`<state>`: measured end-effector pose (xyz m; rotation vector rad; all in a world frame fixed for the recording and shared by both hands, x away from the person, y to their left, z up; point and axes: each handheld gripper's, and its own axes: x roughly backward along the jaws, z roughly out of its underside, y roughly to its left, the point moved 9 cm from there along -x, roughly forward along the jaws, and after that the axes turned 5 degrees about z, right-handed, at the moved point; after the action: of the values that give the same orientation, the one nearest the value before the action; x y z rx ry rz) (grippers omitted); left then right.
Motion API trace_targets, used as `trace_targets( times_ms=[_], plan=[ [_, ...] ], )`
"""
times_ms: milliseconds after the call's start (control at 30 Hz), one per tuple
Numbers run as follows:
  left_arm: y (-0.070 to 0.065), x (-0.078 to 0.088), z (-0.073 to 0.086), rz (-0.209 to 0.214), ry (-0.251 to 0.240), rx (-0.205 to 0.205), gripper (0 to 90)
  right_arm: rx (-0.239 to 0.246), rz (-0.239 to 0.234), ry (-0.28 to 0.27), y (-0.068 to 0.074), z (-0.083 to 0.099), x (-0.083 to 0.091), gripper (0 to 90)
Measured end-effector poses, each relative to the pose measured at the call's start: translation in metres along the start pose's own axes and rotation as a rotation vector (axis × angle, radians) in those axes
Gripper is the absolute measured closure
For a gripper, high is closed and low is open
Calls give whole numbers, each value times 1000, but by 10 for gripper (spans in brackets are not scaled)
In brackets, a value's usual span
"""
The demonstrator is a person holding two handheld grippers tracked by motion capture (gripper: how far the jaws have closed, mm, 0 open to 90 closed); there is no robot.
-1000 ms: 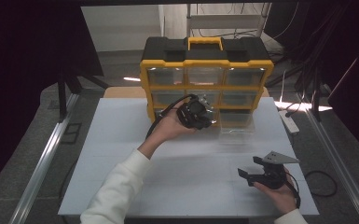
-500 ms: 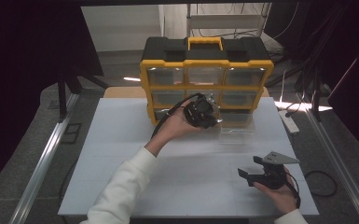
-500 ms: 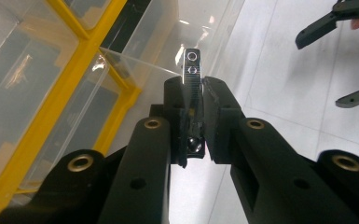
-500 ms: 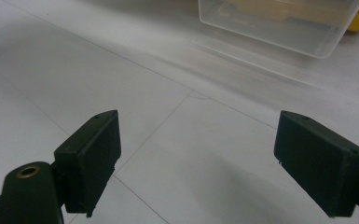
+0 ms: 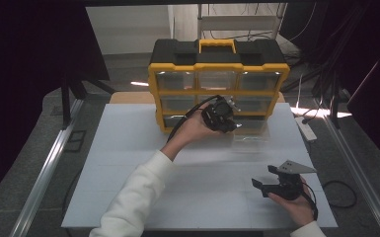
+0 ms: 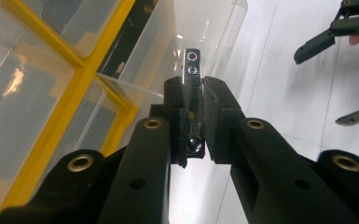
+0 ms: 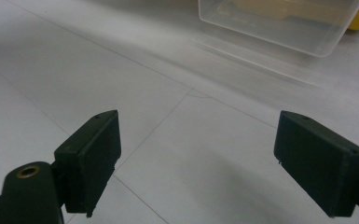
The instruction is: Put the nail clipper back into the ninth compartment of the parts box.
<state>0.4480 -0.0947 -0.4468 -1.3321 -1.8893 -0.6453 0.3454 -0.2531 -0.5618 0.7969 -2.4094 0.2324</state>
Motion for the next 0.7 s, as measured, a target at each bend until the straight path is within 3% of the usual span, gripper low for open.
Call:
trace_targets(
  times_ms=[467,700],
  plan=[
    [13,-31,-27,6,24,-18,800,-5,4,3,-1,1,0,153],
    [24,-50,-37,15,15,2,800,-16,0,-3,-3,2,3,153]
  ],
)
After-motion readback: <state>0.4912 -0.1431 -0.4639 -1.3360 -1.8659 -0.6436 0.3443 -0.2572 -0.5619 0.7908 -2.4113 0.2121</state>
